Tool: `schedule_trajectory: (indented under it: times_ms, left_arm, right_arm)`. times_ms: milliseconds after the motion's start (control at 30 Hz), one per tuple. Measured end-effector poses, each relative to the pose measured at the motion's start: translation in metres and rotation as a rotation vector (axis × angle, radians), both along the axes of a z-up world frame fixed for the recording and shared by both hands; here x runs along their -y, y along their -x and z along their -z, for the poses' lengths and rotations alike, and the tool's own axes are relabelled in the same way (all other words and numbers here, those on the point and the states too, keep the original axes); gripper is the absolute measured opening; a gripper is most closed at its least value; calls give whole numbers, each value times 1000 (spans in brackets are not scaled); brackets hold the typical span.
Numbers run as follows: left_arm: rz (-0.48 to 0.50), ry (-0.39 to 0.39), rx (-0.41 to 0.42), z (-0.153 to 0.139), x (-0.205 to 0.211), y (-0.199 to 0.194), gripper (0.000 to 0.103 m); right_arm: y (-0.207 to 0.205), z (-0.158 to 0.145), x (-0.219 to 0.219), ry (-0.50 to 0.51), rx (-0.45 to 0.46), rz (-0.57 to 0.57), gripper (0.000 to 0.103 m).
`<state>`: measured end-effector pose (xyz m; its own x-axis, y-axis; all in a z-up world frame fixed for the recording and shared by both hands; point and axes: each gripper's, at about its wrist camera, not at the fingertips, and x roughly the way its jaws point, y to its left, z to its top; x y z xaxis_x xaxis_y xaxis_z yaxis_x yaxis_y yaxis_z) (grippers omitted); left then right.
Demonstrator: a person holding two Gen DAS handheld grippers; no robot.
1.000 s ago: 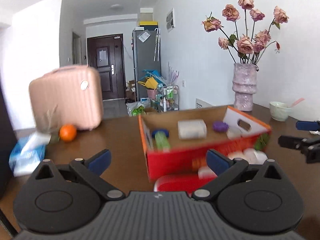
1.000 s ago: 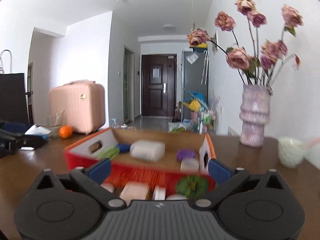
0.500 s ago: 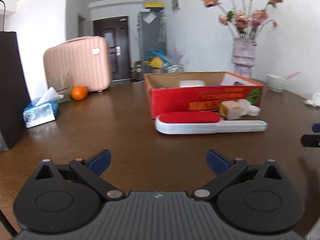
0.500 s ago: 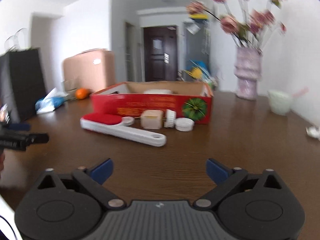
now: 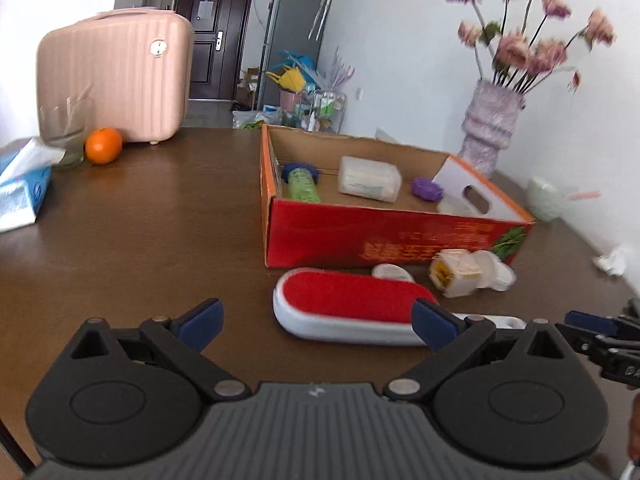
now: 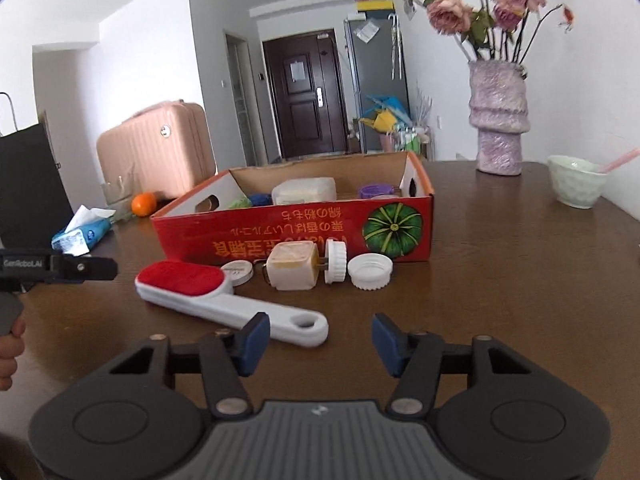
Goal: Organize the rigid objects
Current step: 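Grasp the red lint roller with the left tool while the right tool grasps a white cap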
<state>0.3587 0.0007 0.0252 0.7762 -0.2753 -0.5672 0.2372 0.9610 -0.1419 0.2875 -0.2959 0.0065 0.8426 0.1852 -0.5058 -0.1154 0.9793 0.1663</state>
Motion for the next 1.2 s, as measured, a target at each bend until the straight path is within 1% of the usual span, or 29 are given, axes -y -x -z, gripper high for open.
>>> schedule_trajectory:
  times_ms: [33, 67, 133, 200, 267, 333, 400, 433, 500, 567, 700, 767, 800, 833, 900, 967, 1100, 1133, 1200]
  left_arm:
    - [-4, -11, 10, 3, 2, -7, 101]
    - [-2, -16, 5, 5, 4, -14, 97]
    - [17, 21, -39, 13, 3, -28, 92]
    - [20, 66, -92, 22, -2, -39, 81]
    - [24, 108, -110, 30, -9, -44, 80]
    - [23, 136, -105, 34, -13, -46, 79]
    - [37, 159, -104, 34, -15, -45, 74]
    - [49, 157, -96, 34, -14, -44, 73]
    - [72, 139, -82, 32, -10, -40, 67]
    - [86, 124, -65, 32, -6, -35, 64]
    - [83, 76, -4, 33, 6, -25, 63]
    - [88, 50, 25, 33, 11, -19, 61]
    - [92, 40, 31, 32, 12, -18, 60]
    - [93, 40, 29, 32, 11, -17, 60]
    - [93, 52, 20, 31, 10, -19, 56]
    - [96, 43, 33, 31, 10, -18, 56]
    - [111, 26, 50, 32, 11, -15, 55]
    - [115, 32, 44, 32, 10, -15, 55]
    - [110, 41, 43, 30, 11, -10, 55]
  right_arm:
    - [-7, 2, -1, -9, -15, -8, 53]
    - [-13, 4, -2, -10, -27, -7, 52]
    - [-22, 10, -4, -1, -47, 11, 46]
    - [-30, 14, -5, 8, -62, 26, 42]
    - [-35, 15, -3, 18, -71, 37, 42]
    - [-38, 15, 1, 29, -77, 50, 42]
    - [-42, 16, 4, 41, -83, 65, 42]
    - [-43, 17, 7, 33, -84, 65, 42]
    - [-45, 18, 12, 17, -87, 70, 42]
    - [-48, 18, 11, 29, -84, 74, 42]
    - [-52, 18, 10, 63, -70, 89, 42]
    - [-53, 18, 14, 38, -71, 101, 40]
    - [-54, 19, 15, 14, -75, 97, 35]
    - [-54, 19, 16, -4, -78, 97, 32]
    - [-56, 21, 17, -23, -93, 90, 30]
    - [-56, 24, 21, -69, -89, 89, 28]
    - [-55, 27, 27, -155, -86, 85, 18]
    - [-53, 28, 27, -171, -84, 86, 13]
    - [-48, 28, 24, -172, -78, 106, 12]
